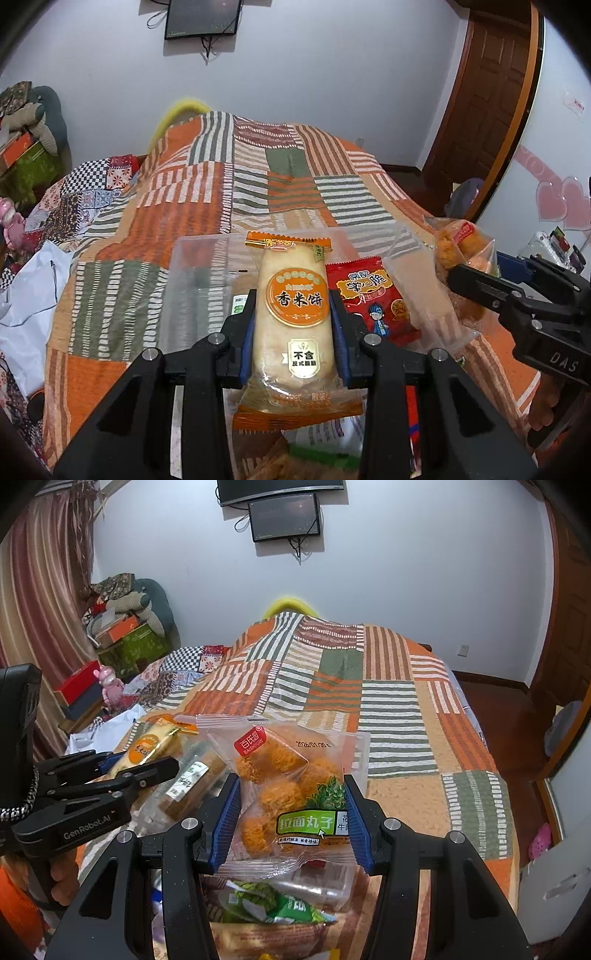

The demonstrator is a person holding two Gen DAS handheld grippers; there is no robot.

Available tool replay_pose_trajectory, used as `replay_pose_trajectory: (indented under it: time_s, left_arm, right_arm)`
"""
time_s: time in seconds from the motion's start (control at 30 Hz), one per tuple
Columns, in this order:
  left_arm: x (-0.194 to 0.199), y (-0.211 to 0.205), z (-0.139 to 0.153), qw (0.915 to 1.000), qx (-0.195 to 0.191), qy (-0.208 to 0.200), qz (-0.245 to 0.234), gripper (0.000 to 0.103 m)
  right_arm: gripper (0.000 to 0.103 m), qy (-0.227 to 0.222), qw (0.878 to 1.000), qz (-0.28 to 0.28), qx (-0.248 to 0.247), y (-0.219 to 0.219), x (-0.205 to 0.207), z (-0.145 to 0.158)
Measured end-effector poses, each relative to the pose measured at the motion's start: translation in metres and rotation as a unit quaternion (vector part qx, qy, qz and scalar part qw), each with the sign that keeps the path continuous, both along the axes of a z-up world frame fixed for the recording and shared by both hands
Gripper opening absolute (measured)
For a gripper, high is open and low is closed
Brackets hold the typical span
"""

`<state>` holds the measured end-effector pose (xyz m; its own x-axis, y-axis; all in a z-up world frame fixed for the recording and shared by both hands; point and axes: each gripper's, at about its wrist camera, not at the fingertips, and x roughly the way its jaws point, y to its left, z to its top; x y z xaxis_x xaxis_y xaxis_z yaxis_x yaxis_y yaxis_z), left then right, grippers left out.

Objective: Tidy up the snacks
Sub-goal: 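Carry both packs over the clear box and release them inside, then grasp the green-edged cookie bag with the left tool while the right tool grasps the yellow Kakao bag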

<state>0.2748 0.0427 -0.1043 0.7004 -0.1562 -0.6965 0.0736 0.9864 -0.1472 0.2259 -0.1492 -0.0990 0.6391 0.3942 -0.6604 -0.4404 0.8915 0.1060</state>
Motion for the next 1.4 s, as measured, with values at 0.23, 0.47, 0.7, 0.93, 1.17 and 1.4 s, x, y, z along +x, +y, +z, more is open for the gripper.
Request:
replay_pose_trajectory:
  time_s: [0.23, 0.47, 0.7, 0.93, 1.17, 1.4]
  left_arm:
    - [0.013, -0.004, -0.008, 0.9995, -0.007, 0.024, -0.019, 0.034]
    - [0.022, -0.011, -0.017, 0.9974, -0.001, 0.061, -0.04, 0.034]
    - [0.021, -0.01, -0.014, 0.998, 0.001, 0.056, -0.027, 0.047]
    - [0.013, -0.008, -0.009, 0.9989, 0.01, 0.043, -0.019, 0.054]
    - [-0.004, -0.005, -0.003, 0.999, 0.023, 0.037, -0.014, 0.054]
    - [-0.04, 0.001, 0.013, 0.9993, 0.033, 0.015, -0.004, 0.062]
  right_arm:
    - [0.049, 0.018, 1.0, 0.005, -0.014, 0.005, 0.009, -0.013]
    - [0.05, 0.027, 0.999, 0.008, -0.024, 0.008, 0.015, -0.02]
    - [0.054, 0.029, 0.999, 0.019, -0.035, 0.014, 0.016, -0.022]
    - [0.055, 0.037, 0.999, 0.02, -0.028, 0.009, 0.015, -0.02]
    - [0.056, 0.024, 0.999, 0.017, -0.024, -0.001, 0.003, -0.008]
    - [0.056, 0.009, 1.0, 0.02, -0.013, -0.011, -0.02, 0.006]
